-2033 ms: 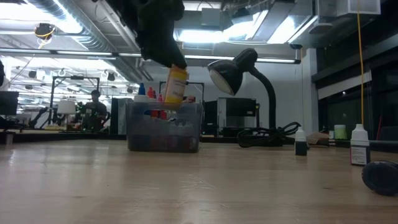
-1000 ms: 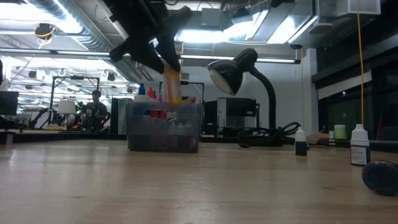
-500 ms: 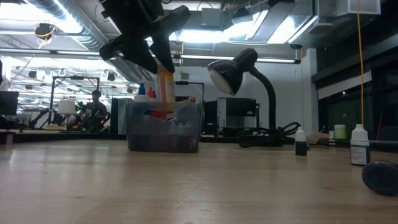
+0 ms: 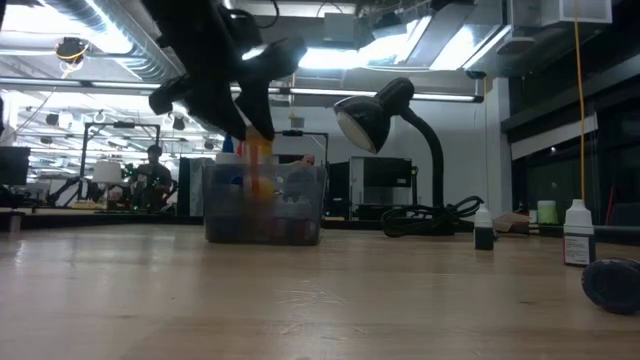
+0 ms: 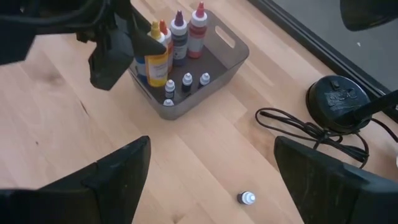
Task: Pick & Place food coloring
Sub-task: Put the big yellow food coloring bottle into the gray transparent bin
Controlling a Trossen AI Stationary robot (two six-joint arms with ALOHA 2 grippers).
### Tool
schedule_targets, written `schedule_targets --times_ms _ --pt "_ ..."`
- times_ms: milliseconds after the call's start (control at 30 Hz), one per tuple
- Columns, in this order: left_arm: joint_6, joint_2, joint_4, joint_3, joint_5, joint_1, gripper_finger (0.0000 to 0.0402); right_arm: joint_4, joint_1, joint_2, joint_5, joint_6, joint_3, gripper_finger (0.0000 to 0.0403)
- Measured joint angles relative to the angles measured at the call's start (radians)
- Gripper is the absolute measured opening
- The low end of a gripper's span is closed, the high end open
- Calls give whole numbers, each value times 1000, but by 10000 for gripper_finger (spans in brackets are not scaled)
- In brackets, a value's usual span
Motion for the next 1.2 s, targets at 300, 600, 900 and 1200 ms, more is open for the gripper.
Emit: schedule_targets --times_ms 300,600,900,1200 --pt "-16 16 -8 0 -7 -2 114 -7 0 0 0 -23 0 342" --pt "-53 80 9 2 -12 -30 114 -9 0 0 0 -32 0 342" --pt "-60 82 3 -1 57 -34 114 -8 0 0 -1 -55 0 342" --pt "-49 75 8 1 97 -35 200 -6 0 0 -3 -55 0 342"
